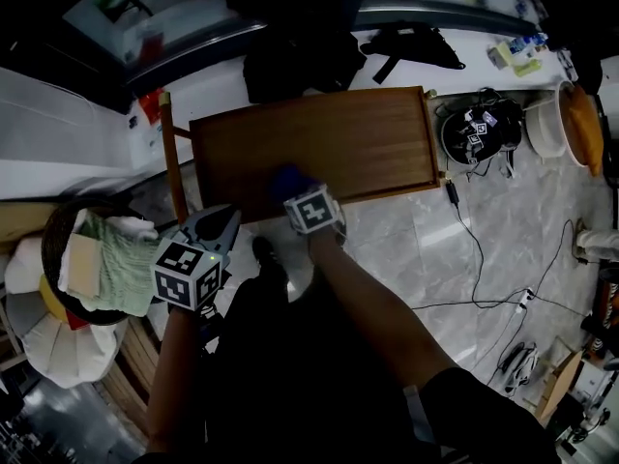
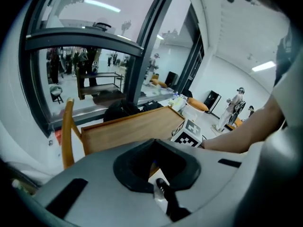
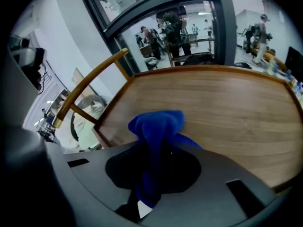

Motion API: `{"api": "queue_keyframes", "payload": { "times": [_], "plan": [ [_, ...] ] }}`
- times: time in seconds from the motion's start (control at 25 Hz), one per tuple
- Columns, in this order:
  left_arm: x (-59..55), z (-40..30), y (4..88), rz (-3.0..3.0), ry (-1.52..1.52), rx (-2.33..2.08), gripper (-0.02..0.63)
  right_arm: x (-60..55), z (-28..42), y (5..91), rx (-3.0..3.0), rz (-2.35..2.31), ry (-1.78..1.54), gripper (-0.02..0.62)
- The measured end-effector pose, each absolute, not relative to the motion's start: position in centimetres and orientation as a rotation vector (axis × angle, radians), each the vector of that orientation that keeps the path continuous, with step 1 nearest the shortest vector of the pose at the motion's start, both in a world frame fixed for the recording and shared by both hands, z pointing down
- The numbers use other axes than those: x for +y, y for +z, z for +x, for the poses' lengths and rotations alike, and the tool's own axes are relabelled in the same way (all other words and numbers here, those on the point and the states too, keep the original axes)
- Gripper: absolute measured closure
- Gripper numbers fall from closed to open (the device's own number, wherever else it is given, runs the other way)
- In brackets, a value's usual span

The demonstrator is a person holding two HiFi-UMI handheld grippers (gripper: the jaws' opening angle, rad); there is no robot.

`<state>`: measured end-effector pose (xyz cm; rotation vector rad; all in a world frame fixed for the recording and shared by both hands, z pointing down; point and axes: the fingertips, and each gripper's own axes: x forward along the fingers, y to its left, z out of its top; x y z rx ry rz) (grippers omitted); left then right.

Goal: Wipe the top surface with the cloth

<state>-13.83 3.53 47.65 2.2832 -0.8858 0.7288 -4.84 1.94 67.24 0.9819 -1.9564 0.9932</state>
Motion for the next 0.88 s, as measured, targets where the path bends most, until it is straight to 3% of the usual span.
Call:
{"api": "queue_keyframes", "payload": {
  "times": [0.52,0.88],
  "plan": [
    [2.8,5.5,48.9,2.334,0.711,-0.743,0.595,0.4,23.0,66.1,-1.790,1.281,0.926,0.528],
    [3.9,9.3,48.8,2.331,0.716,-0.764,0.595,0.2,31.1,65.0,-1.698,1.468,0.948,0.528]
  ]
}}
